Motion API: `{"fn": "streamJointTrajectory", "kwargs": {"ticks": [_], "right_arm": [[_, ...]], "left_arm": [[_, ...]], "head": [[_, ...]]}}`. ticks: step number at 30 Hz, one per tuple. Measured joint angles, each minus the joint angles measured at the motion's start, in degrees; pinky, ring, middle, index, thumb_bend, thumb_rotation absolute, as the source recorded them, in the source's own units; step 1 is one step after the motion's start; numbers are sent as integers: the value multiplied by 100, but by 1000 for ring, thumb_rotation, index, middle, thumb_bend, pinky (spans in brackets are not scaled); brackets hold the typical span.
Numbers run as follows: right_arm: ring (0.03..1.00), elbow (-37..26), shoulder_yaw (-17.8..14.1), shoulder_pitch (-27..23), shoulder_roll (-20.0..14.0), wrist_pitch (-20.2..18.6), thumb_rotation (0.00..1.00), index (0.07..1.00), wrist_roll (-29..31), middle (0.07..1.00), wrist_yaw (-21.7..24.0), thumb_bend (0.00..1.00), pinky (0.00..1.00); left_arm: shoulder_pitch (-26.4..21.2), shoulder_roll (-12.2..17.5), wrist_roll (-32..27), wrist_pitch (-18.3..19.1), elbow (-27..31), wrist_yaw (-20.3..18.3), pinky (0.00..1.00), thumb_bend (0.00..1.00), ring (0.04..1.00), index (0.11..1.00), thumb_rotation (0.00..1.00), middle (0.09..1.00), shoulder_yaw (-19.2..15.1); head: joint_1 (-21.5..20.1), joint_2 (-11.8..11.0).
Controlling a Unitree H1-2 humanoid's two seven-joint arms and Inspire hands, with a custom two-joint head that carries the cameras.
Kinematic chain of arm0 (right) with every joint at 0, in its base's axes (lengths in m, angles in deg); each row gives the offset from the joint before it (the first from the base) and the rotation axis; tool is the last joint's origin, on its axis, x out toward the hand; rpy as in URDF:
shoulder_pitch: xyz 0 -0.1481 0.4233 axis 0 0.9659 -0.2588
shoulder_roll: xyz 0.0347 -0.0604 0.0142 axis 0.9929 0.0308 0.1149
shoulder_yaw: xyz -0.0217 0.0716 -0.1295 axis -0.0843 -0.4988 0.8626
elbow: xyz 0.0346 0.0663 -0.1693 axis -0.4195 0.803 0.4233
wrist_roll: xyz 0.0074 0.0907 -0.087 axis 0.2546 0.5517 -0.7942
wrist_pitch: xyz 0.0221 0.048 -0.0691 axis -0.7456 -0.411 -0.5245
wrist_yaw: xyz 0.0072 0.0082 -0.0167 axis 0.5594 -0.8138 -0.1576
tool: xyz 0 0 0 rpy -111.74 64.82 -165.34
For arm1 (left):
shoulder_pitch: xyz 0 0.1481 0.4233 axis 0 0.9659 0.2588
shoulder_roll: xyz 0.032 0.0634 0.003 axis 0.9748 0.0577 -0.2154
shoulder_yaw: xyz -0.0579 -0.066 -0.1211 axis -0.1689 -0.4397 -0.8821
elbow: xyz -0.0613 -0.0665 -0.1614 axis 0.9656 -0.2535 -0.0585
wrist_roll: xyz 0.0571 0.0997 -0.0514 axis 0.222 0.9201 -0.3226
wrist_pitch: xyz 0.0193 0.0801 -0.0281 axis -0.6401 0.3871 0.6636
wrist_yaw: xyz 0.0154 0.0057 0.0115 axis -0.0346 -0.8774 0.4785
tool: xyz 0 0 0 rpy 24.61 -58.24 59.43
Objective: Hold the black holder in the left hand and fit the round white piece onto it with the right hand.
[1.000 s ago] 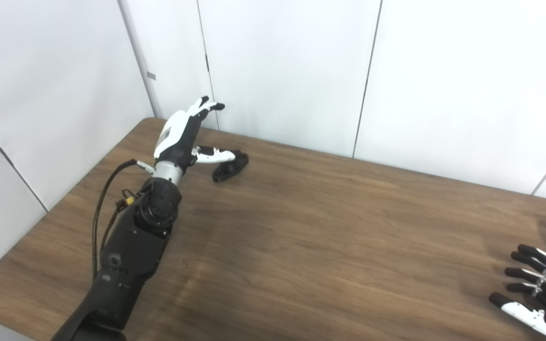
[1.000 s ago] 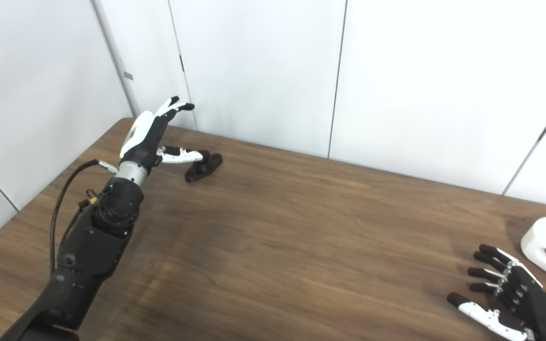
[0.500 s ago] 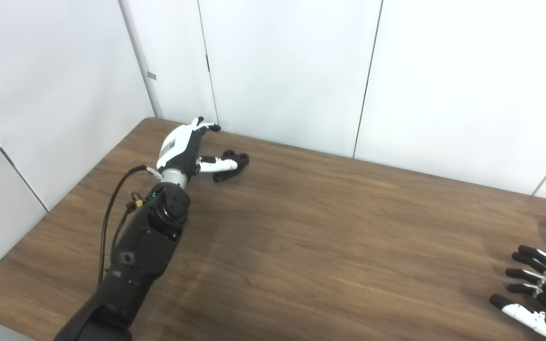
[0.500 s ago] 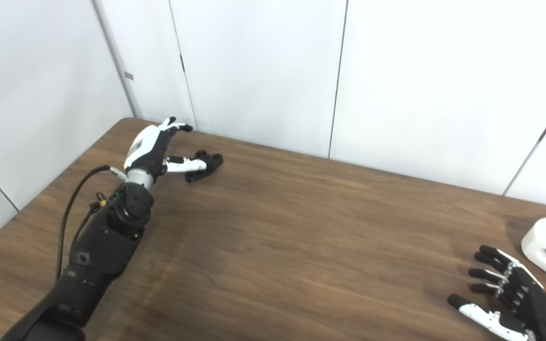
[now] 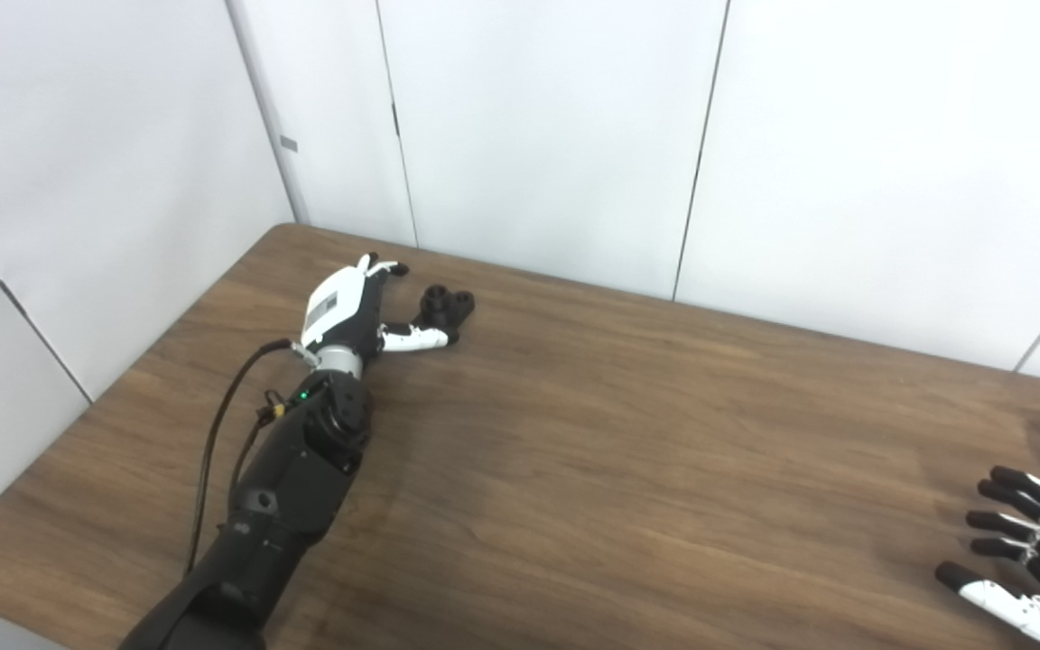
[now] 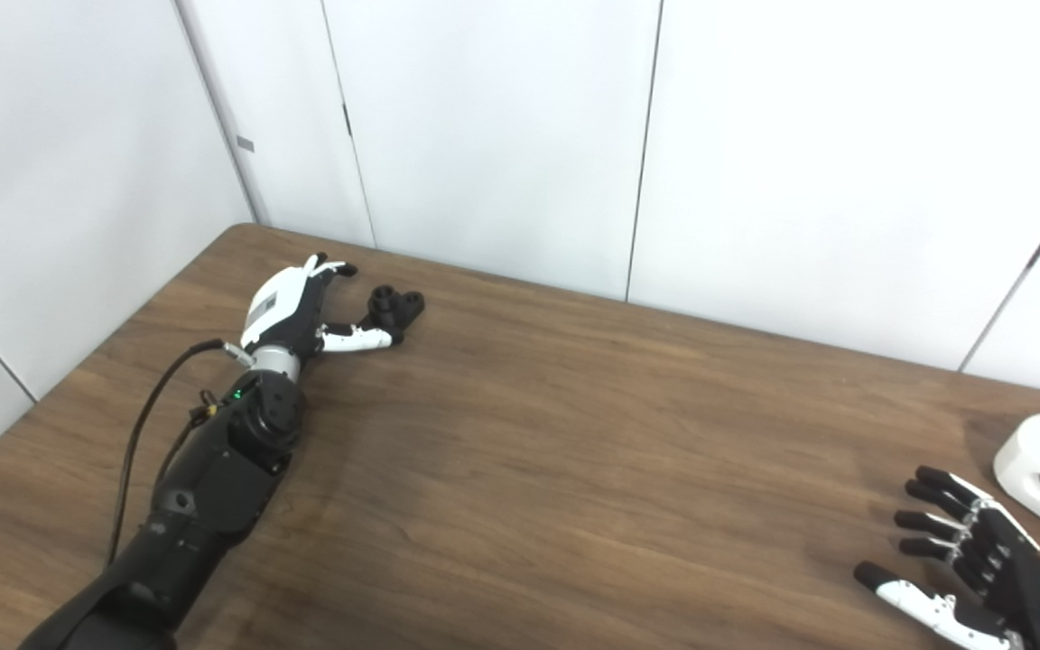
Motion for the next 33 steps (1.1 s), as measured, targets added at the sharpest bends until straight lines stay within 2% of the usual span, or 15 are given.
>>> {"fn": "streamJointTrajectory", "kwargs": {"ticks": [5, 9, 13, 16, 22, 28, 33], "right_arm": [[670, -2, 0, 41, -3, -4, 32, 747, -6, 755, 6, 737, 568], [663, -2, -2, 62, -14, -4, 23, 743, -3, 755, 19, 736, 562], [674, -2, -3, 63, -16, -4, 32, 742, -4, 758, 21, 740, 561], [672, -2, -3, 64, -19, -5, 50, 736, -9, 752, 20, 743, 557], [656, -118, 1, 102, -22, -27, 52, 728, -9, 755, 28, 735, 548], [664, -141, -1, 106, -22, -42, 56, 731, -14, 756, 25, 737, 555], [656, -150, -2, 111, -23, -47, 70, 731, -13, 760, 32, 737, 542]], "left_arm": [[18, -79, -88, -498, -451, 431, 1000, 1000, 1000, 878, 279, 1000, -18], [31, -90, -86, -509, -559, 633, 1000, 989, 1000, 869, 270, 1000, -8], [30, -90, -87, -509, -584, 665, 1000, 968, 1000, 842, 255, 1000, 46], [26, -91, -167, -514, -635, 632, 1000, 940, 1000, 774, 235, 1000, 91], [-43, -136, -278, -539, -801, 651, 993, 939, 1000, 719, 236, 1000, 125], [-159, -321, -645, -828, -1051, 800, 965, 940, 1000, 690, 265, 1000, -122], [-274, -413, -720, -1047, -1331, 973, 988, 943, 1000, 677, 265, 1000, -140]], "head": [[-9, 18], [-9, 44], [-9, 44], [-26, 70], [-35, 88], [-79, 114], [-79, 141]]}}
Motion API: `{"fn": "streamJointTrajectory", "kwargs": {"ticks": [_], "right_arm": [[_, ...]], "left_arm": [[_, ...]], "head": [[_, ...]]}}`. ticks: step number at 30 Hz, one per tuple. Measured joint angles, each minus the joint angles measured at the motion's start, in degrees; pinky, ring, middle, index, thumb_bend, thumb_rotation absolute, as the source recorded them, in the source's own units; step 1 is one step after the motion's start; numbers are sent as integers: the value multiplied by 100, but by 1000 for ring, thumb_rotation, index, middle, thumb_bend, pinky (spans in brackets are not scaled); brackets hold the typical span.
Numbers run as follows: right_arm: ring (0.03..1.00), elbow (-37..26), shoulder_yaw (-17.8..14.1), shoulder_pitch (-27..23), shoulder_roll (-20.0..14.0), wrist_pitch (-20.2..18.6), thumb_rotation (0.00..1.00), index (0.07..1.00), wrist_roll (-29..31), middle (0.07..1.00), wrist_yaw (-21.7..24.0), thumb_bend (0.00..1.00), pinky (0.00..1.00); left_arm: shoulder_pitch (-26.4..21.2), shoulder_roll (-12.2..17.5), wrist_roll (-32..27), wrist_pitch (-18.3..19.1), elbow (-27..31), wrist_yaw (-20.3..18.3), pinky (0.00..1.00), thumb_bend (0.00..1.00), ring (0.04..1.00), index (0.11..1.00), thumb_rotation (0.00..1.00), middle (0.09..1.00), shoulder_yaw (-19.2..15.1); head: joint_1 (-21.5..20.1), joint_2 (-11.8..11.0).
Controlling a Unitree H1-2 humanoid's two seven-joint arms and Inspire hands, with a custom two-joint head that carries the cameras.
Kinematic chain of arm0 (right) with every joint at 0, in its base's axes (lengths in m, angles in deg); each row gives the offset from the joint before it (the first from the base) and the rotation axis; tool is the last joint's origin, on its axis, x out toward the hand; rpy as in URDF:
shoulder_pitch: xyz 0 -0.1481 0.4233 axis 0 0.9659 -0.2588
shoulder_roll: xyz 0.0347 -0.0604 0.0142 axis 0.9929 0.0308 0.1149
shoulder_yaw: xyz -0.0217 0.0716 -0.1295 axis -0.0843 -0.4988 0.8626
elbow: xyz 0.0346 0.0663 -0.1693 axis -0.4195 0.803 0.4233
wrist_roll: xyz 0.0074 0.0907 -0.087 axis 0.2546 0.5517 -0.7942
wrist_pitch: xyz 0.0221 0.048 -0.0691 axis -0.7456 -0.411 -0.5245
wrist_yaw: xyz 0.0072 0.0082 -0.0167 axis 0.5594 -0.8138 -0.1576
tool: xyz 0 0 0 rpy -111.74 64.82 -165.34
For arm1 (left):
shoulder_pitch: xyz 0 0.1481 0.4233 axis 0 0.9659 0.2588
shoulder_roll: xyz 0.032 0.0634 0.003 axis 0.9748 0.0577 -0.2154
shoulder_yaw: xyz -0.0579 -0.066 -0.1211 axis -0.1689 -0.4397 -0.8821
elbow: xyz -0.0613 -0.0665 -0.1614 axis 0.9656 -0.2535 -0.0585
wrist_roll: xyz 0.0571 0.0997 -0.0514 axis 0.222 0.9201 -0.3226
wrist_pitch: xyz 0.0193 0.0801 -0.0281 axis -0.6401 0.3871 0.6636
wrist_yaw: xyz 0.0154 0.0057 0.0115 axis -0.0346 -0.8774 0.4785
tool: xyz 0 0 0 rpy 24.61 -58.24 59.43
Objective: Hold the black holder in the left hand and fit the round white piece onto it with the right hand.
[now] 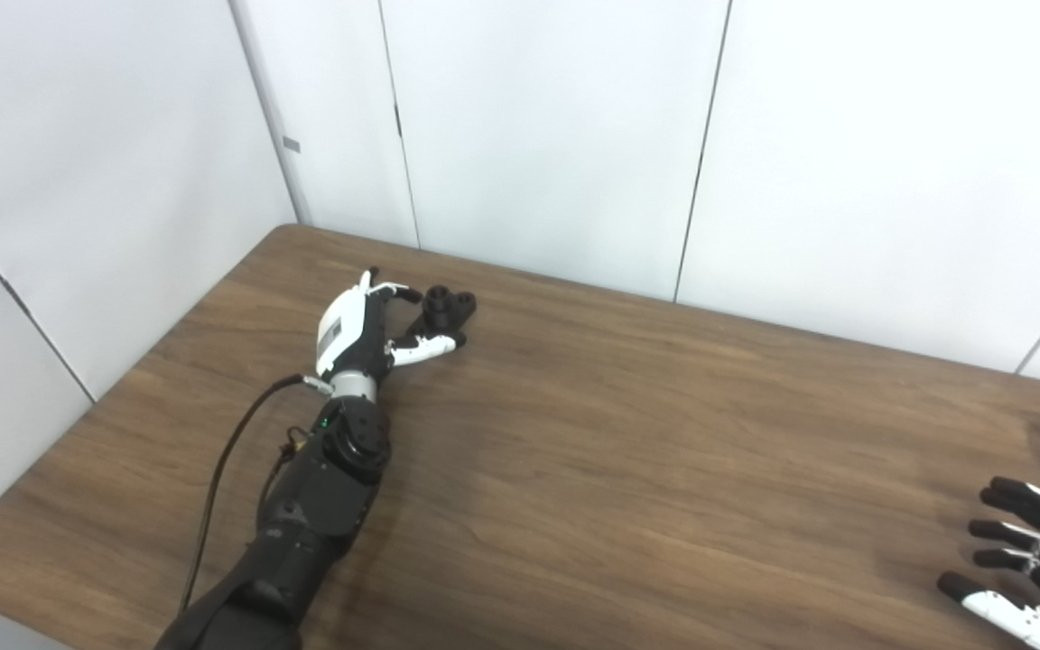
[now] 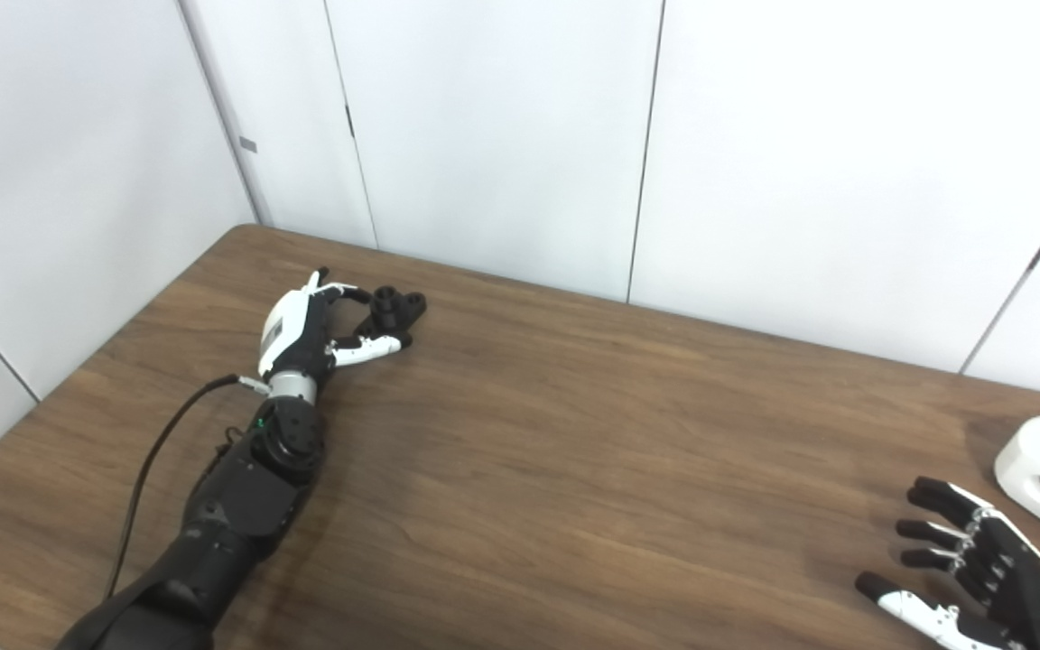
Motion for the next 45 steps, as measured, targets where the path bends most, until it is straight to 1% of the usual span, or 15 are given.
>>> {"fn": "streamJointTrajectory", "kwargs": {"ticks": [5, 7, 11, 14, 16, 20, 23, 25, 29, 32, 35, 38, 42, 45], "right_arm": [[656, -83, -1, 29, -2, -7, 60, 730, 0, 757, 3, 732, 539], [656, -109, 1, 38, -1, -8, 76, 732, 0, 760, 3, 732, 541], [654, -179, 0, 50, -4, -19, 87, 731, -8, 758, 0, 733, 543], [640, -181, 2, 68, -6, -24, 73, 727, -31, 761, -4, 724, 526], [650, -200, 2, 86, -5, -29, 85, 726, -33, 760, -4, 726, 535], [644, -212, 0, 90, -7, -64, 84, 726, -34, 761, -6, 727, 535], [649, -245, -3, 93, -7, -171, 89, 725, -34, 761, -6, 728, 540], [649, -262, -3, 95, -6, -192, 88, 724, -33, 760, -6, 729, 539], [642, -343, -17, 113, -6, -204, 82, 723, -29, 762, -6, 727, 536], [644, -352, -31, 117, -7, -219, 85, 721, -29, 761, -6, 726, 540], [642, -352, -38, 131, -7, -220, 97, 722, -29, 763, -6, 728, 531], [633, -352, -42, 130, -7, -219, 94, 719, -24, 760, -2, 723, 529], [635, -352, -43, 130, -12, -216, 96, 719, -24, 755, -1, 717, 529], [631, -352, -45, 130, -21, -216, 92, 718, -27, 751, -3, 717, 531]], "left_arm": [[-66, -43, 4, -99, -178, 130, 999, 938, 1000, 683, 249, 1000, 73], [-82, -44, 5, -122, -230, 153, 999, 934, 1000, 680, 242, 1000, 95], [-140, -45, 26, -160, -401, 300, 965, 939, 1000, 678, 252, 1000, 170], [-222, -43, 62, -159, -533, 369, 993, 940, 1000, 681, 262, 1000, 242], [-280, -44, 75, -141, -619, 401, 974, 942, 1000, 682, 261, 1000, 282], [-331, -43, 83, -129, -722, 474, 980, 938, 1000, 686, 267, 1000, 341], [-339, -43, 89, -115, -728, 514, 978, 939, 1000, 685, 277, 1000, 371], [-354, -43, 120, -64, -743, 554, 977, 936, 1000, 688, 291, 1000, 404], [-416, -49, 271, 159, -809, 662, 992, 941, 1000, 691, 304, 1000, 519], [-493, -79, 306, 291, -931, 787, 972, 944, 1000, 684, 297, 1000, 533], [-520, -93, 312, 316, -970, 880, 946, 939, 1000, 672, 278, 997, 542], [-531, -93, 315, 319, -992, 973, 958, 940, 1000, 664, 275, 997, 550], [-531, -93, 301, 317, -997, 989, 948, 940, 1000, 653, 272, 989, 544], [-527, -91, 296, 329, -994, 967, 978, 924, 1000, 664, 289, 999, 543]], "head": [[-35, 9], [-44, 26], [-53, 61], [-62, 62], [-70, 70], [-70, 79], [-70, 97], [-70, 97], [-70, 132], [-70, 149], [-70, 167], [-62, 176], [-44, 193], [-26, 211]]}}
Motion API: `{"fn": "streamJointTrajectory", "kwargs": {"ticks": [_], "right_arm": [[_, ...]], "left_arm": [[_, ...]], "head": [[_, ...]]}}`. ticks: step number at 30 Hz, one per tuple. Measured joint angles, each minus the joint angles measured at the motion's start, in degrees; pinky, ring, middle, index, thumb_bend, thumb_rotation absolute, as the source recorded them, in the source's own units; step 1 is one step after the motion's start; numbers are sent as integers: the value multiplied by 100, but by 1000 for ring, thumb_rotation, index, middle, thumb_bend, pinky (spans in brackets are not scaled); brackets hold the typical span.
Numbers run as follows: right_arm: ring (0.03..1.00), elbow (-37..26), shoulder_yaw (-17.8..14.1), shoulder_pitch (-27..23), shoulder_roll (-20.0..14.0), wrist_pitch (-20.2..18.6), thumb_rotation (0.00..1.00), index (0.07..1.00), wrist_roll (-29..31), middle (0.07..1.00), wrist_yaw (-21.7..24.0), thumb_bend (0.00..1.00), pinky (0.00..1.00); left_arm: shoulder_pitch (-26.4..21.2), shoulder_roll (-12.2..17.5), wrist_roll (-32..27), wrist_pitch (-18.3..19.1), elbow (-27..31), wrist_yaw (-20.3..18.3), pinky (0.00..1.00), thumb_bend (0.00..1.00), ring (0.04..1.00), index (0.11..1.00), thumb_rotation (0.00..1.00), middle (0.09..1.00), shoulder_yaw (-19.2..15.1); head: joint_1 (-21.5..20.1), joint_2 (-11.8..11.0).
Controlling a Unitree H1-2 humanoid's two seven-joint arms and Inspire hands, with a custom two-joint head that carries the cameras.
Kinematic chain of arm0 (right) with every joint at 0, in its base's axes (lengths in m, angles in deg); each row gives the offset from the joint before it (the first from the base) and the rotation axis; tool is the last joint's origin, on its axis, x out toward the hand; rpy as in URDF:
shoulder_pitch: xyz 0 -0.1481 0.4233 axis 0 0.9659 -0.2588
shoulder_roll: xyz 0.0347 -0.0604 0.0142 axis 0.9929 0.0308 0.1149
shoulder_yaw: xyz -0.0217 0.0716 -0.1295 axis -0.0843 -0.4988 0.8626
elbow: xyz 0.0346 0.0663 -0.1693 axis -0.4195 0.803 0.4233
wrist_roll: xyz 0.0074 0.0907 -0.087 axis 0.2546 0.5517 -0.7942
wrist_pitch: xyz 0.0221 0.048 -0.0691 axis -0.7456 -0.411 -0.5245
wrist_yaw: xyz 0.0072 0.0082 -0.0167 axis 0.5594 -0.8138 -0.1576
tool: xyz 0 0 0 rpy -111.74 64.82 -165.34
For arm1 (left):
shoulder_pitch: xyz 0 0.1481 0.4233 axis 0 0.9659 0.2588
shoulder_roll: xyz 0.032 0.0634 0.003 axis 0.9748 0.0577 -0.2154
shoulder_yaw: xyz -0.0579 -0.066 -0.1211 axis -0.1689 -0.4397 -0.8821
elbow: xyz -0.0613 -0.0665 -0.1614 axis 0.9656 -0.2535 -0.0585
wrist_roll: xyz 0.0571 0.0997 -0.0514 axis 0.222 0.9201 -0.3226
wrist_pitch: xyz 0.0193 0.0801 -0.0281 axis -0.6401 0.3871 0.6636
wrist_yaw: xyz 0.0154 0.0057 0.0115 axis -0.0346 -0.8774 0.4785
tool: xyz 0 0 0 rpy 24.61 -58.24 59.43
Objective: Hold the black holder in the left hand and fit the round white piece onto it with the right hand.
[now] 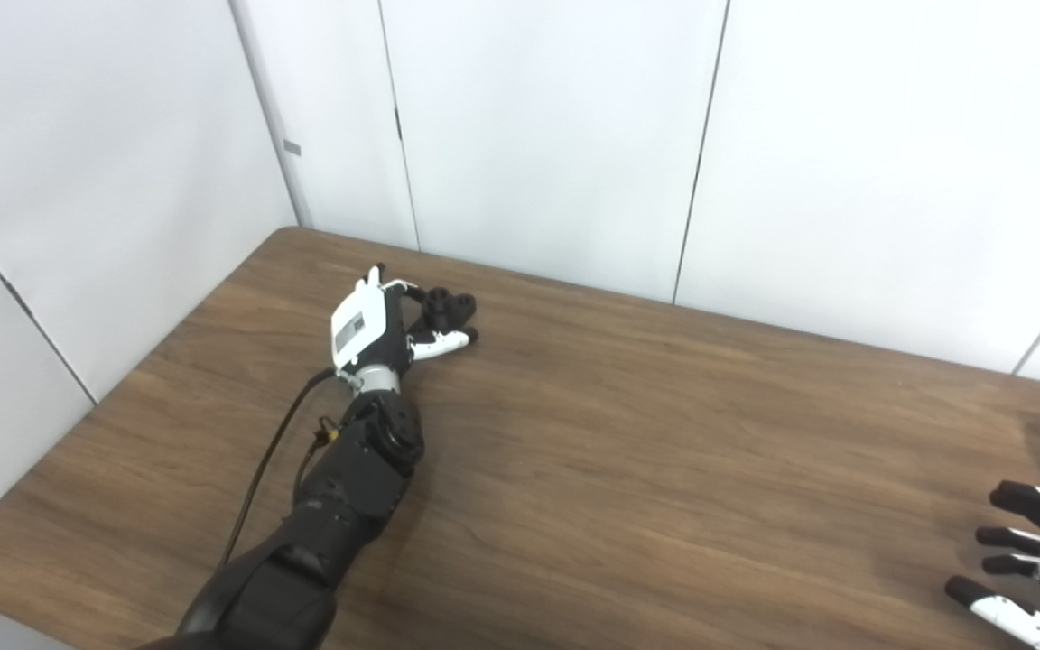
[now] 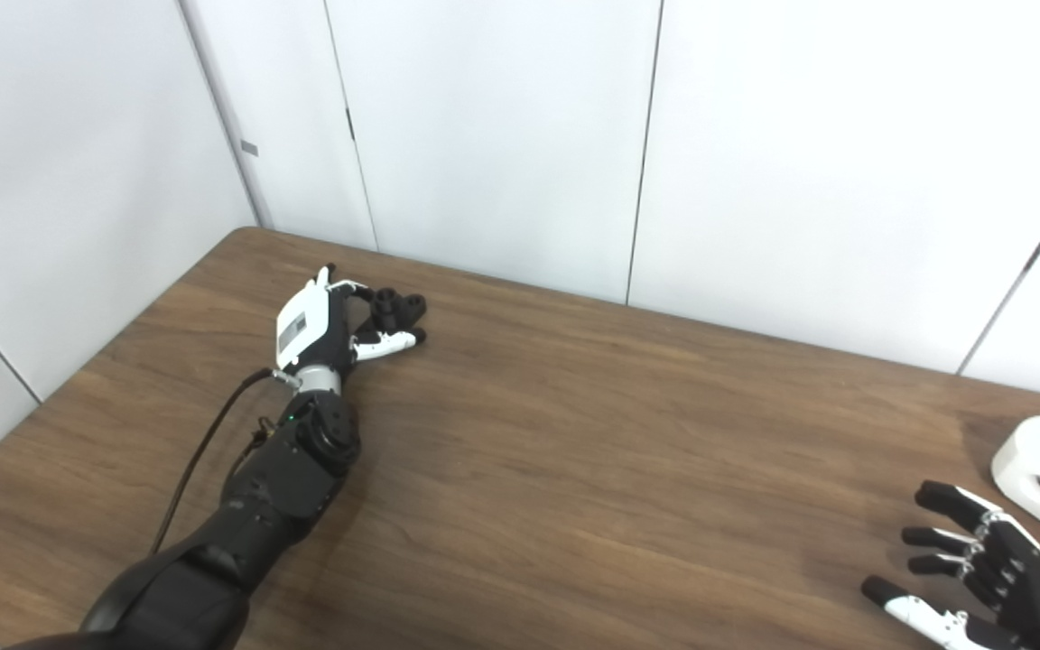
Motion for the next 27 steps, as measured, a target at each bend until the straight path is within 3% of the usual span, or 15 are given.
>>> {"fn": "streamJointTrajectory", "kwargs": {"ticks": [21, 22, 23, 24, 27], "right_arm": [[633, -31, -9, -2, -67, -15, 88, 710, -80, 744, -6, 709, 536], [636, -31, -11, -2, -67, -14, 89, 711, -86, 744, -6, 706, 542], [635, -31, -11, -2, -67, -14, 93, 710, -91, 742, -5, 705, 542], [634, -30, -12, -2, -67, -14, 97, 709, -93, 741, -6, 703, 543], [637, -31, -27, -2, -67, -14, 82, 709, -94, 742, -5, 693, 550]], "left_arm": [[295, 52, -38, 195, 454, -168, 964, 877, 1000, 603, 192, 967, -173], [295, 52, -37, 199, 454, -173, 961, 705, 1000, 548, 132, 957, -166], [294, 52, -35, 199, 452, -173, 956, 617, 999, 518, 98, 941, -161], [292, 53, -28, 200, 446, -163, 943, 562, 986, 498, 74, 917, -154], [277, 53, 5, 199, 405, -107, 951, 528, 968, 484, 56, 892, -117]], "head": [[53, 62], [53, 62], [44, 70], [53, 79], [44, 79]]}}
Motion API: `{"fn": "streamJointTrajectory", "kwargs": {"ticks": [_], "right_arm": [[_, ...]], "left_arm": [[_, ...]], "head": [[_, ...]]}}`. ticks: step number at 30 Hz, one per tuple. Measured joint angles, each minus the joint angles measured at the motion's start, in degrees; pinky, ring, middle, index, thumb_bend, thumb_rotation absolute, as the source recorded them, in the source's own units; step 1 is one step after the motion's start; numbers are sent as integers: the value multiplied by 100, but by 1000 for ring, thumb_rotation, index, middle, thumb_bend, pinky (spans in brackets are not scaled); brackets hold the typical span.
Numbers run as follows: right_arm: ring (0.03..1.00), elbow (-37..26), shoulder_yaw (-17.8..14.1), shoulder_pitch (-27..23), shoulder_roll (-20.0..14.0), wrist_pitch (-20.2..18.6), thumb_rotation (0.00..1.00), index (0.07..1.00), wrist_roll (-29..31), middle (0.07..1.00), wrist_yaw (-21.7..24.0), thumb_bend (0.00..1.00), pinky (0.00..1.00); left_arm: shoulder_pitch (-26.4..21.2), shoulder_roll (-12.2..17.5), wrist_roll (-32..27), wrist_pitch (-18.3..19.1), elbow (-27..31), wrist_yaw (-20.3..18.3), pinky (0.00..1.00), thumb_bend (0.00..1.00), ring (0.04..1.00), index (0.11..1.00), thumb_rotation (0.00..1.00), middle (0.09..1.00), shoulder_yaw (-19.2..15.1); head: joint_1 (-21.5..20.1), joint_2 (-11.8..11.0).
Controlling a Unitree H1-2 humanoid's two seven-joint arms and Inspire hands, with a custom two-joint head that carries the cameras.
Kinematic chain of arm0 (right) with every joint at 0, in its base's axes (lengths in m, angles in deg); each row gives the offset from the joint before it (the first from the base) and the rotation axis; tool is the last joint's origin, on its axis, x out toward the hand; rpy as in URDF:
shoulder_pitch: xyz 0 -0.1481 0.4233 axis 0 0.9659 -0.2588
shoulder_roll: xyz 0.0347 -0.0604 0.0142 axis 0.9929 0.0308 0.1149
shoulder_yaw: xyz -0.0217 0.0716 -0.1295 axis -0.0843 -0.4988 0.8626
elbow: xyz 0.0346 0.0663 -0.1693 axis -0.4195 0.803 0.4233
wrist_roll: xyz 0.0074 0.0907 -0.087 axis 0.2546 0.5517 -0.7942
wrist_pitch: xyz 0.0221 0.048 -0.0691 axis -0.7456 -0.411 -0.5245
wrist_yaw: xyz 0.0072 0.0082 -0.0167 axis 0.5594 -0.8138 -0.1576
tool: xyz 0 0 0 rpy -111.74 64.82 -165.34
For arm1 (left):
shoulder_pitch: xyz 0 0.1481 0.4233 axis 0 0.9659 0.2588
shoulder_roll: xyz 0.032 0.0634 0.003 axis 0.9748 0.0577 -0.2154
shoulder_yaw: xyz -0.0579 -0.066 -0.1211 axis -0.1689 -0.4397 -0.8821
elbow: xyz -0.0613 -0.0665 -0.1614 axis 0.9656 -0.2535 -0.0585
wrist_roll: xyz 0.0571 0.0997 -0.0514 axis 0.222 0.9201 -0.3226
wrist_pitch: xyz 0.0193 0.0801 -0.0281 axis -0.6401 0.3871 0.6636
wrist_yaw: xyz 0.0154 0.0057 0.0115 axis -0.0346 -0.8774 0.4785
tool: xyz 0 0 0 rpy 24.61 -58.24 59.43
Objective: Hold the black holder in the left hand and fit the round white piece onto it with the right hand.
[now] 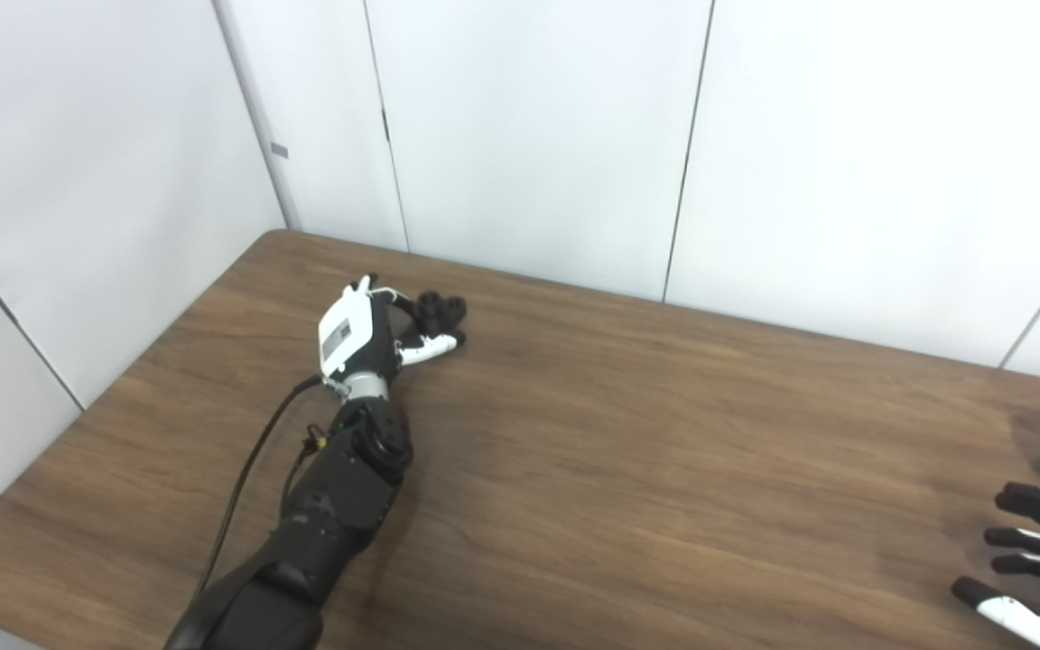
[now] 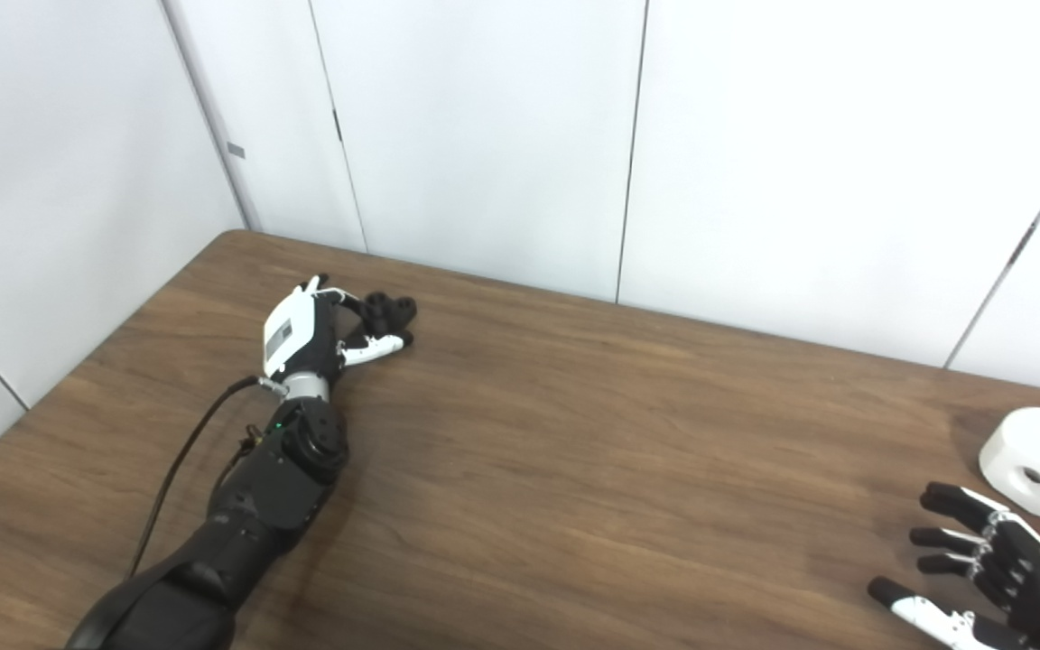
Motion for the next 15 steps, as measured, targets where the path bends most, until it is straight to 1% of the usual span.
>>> {"fn": "streamJointTrajectory", "kwargs": {"ticks": [3, 10, 11, 15], "right_arm": [[649, 0, -20, 0, 0, 1, 99, 713, -7, 743, -1, 680, 553], [647, 1, -39, -1, 2, 4, 123, 706, -19, 742, -2, 661, 564], [645, 1, -39, -1, 4, 4, 128, 704, -22, 742, -2, 660, 566], [651, 3, -37, -2, 13, 10, 128, 702, -25, 742, -4, 655, 575]], "left_arm": [[-25, 0, -7, -14, -74, -10, 995, 524, 975, 484, 54, 891, 30], [-45, 0, -57, -169, -141, -41, 1000, 524, 964, 485, 54, 889, 105], [-45, 0, -60, -192, -140, -65, 980, 524, 956, 484, 54, 883, 120], [-42, 9, -91, -290, -134, -178, 999, 524, 983, 484, 54, 898, 173]], "head": [[0, 9], [-9, 0], [-17, 0], [-61, 0]]}}
